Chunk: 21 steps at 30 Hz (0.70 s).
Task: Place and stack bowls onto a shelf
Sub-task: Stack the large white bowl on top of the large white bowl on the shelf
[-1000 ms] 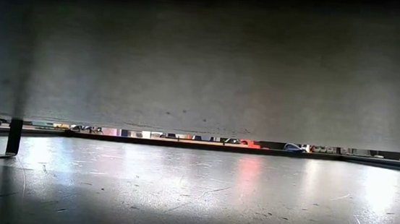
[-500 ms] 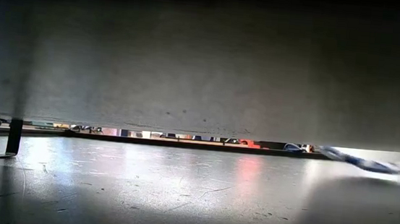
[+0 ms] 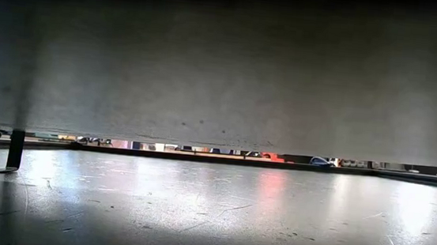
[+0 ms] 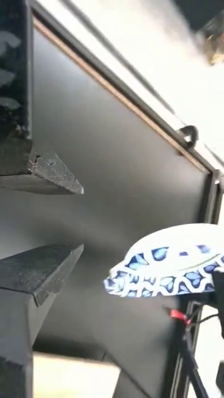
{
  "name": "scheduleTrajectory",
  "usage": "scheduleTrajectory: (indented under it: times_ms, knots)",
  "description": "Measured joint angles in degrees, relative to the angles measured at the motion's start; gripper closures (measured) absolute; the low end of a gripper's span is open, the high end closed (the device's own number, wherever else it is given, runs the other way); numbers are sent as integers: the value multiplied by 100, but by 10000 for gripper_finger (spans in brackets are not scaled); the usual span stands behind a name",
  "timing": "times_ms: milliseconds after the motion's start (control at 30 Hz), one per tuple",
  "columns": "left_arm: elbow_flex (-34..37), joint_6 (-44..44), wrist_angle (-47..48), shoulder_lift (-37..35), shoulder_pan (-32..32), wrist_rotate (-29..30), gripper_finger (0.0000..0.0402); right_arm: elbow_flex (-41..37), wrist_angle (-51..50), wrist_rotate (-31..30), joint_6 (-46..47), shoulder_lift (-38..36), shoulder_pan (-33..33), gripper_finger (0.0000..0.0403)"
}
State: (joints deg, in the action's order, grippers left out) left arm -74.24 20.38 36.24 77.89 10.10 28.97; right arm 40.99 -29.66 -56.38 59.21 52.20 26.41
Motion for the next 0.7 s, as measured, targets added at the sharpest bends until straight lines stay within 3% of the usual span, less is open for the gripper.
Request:
scheduleTrajectory:
  times_ms: [133, 333, 600, 700]
  knots:
    - [0, -311, -461, 263, 18, 678, 285, 3, 1668, -604, -1638, 216, -161, 390]
    - [-2, -838, -1129, 390, 372, 2554, 285, 4, 2983, -1596, -2986, 515, -403, 390]
    - [-2, -2209, -2189, 549, 741, 3348, 285, 4, 4511, -1725, -3762, 1096, -722, 390]
    - [2, -2545, -2402, 624, 750, 3378, 285, 4, 5417, -1710, -4289, 1378, -741, 390]
